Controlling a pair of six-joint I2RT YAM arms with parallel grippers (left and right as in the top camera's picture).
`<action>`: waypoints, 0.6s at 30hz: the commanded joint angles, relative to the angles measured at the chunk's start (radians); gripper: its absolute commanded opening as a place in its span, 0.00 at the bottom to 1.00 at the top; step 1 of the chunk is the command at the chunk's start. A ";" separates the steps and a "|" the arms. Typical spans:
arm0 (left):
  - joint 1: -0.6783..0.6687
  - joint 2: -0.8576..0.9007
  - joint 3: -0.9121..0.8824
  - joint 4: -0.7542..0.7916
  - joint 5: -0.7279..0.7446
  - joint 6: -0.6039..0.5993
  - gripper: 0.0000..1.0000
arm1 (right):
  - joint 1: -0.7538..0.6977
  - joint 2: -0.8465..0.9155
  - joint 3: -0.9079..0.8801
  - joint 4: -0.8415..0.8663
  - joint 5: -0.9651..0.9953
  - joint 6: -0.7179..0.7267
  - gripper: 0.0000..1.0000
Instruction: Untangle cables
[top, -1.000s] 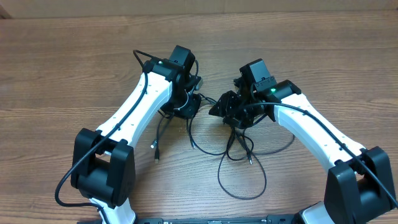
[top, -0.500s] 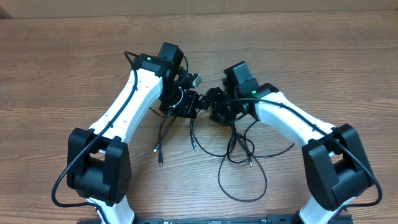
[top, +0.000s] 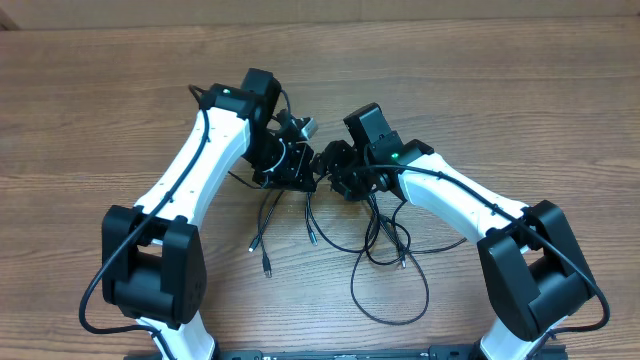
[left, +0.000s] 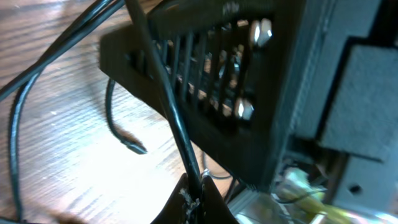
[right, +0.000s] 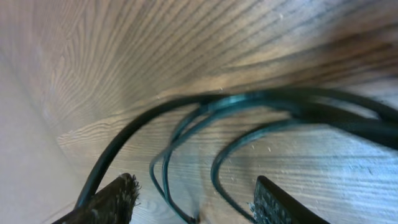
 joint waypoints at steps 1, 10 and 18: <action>0.021 -0.034 0.027 -0.013 0.161 0.015 0.04 | 0.009 0.012 -0.030 0.047 0.017 0.010 0.60; 0.032 -0.034 0.027 -0.020 0.245 0.015 0.04 | 0.012 0.012 -0.166 0.311 0.013 0.010 0.63; 0.030 -0.034 0.027 -0.016 0.244 0.015 0.04 | 0.042 0.012 -0.223 0.450 0.030 0.003 0.59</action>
